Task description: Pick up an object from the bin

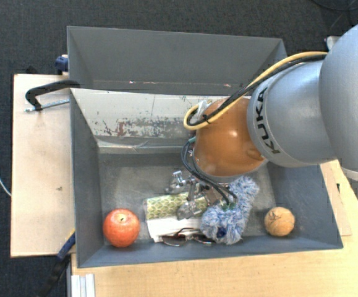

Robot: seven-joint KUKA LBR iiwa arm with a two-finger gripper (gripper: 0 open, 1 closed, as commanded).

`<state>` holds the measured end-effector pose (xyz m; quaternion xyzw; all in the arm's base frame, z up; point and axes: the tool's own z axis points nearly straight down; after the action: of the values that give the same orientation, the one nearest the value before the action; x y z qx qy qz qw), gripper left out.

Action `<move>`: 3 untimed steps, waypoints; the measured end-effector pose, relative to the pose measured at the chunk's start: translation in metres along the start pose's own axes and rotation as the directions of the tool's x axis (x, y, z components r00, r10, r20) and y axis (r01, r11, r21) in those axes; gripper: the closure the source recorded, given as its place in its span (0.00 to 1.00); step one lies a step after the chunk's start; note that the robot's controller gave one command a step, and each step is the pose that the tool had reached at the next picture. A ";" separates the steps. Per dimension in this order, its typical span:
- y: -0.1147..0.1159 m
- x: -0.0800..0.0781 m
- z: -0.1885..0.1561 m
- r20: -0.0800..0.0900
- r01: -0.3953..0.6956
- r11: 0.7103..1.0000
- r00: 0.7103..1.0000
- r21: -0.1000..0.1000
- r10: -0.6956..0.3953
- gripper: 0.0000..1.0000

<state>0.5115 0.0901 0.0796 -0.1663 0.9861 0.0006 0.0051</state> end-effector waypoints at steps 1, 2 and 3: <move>0.000 0.001 -0.021 -0.005 -0.001 1.000 1.000 -0.001 0.001 1.00; 0.000 0.000 -0.044 -0.003 -0.001 1.000 1.000 -0.001 0.001 1.00; 0.001 -0.001 -0.063 -0.003 0.001 1.000 1.000 -0.001 -0.001 1.00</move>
Offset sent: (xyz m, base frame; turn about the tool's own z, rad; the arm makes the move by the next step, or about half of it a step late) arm 0.0000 0.0000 0.0163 0.0000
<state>0.5114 0.0908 0.1424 -0.1667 0.9860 0.0007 0.0037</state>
